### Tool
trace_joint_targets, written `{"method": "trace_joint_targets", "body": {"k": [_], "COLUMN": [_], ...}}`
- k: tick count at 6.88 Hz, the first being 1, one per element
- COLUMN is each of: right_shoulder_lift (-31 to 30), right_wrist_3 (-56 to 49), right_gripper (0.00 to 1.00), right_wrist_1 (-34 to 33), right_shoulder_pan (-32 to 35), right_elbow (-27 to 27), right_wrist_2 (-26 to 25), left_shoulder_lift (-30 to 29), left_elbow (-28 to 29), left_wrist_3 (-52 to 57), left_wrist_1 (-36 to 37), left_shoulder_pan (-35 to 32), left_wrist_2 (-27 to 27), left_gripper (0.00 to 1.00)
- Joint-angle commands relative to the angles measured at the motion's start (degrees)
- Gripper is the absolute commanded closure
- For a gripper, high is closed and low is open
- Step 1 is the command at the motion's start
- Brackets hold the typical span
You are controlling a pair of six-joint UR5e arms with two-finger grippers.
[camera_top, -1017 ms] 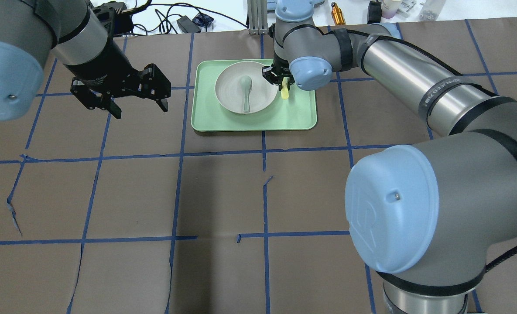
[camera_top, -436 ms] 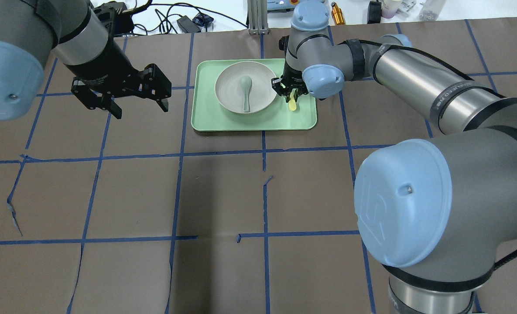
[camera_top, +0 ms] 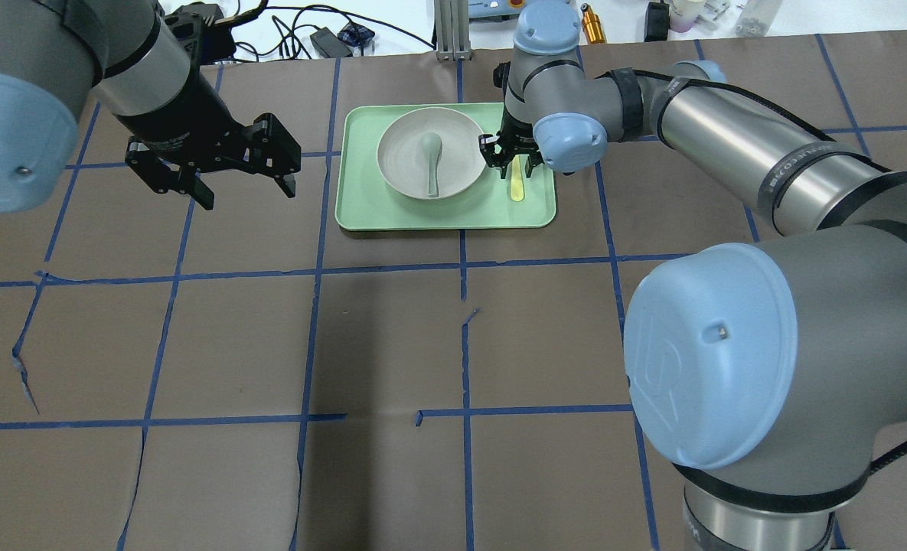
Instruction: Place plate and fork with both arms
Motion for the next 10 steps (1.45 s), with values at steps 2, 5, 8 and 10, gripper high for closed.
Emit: {"method": "trace_joint_targets", "body": {"k": [2, 5, 8, 10], "right_shoulder_lift": [-12.0, -30.3, -40.8, -43.4], "right_wrist_3": [-0.4, 0.2, 0.2, 0.8], "right_gripper": [0.00, 0.00, 0.10, 0.00], "right_wrist_1": [11.4, 30.4, 28.6, 27.5], "right_shoulder_pan": [-0.1, -1.7, -1.9, -2.4], "right_elbow": [0.7, 1.0, 12.0, 13.9], "right_wrist_2": [-2.9, -1.8, -1.0, -0.8], "left_shoulder_lift": [0.1, 0.6, 1.3, 1.6], "left_elbow": [-0.1, -0.1, -0.6, -0.7], "left_wrist_3": [0.0, 0.0, -0.4, -2.0], "left_wrist_1": [0.0, -0.5, -0.6, -0.2], "left_shoulder_pan": [0.0, -0.1, -0.2, -0.3], "left_wrist_2": [0.0, 0.9, 1.1, 4.0], "left_gripper": [0.02, 0.02, 0.02, 0.02]}}
